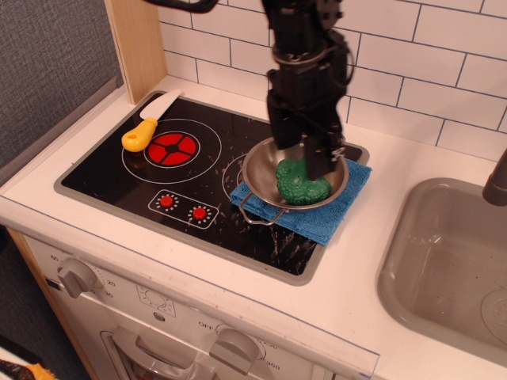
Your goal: Moving the green pepper from the bowl by the knife.
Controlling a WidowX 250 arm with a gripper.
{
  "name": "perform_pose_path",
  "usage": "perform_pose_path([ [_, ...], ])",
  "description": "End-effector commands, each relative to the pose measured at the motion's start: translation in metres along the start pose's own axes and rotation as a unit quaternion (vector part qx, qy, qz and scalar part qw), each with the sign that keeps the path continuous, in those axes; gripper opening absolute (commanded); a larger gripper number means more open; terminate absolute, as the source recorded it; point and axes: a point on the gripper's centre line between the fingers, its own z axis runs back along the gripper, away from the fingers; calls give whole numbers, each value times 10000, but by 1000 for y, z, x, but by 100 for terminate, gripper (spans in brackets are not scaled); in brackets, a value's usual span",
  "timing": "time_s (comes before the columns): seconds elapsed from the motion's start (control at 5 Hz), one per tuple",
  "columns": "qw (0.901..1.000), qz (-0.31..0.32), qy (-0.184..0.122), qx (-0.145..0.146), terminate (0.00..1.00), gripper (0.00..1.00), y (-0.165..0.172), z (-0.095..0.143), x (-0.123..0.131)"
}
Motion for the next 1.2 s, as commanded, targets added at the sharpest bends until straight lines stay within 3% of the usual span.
perform_pose_path([
  [0.0,9999,-20,-86,146,0,100,3,2,10],
  [0.2,9999,66,3,139,0,0,8,-4,9],
  [0.4,9999,106,36,126,0,0,12,-4,8],
  [0.6,9999,107,-70,72,0,0,15,11,8],
  [1.0,9970,340,-686,-77,0,0,40,66,6],
])
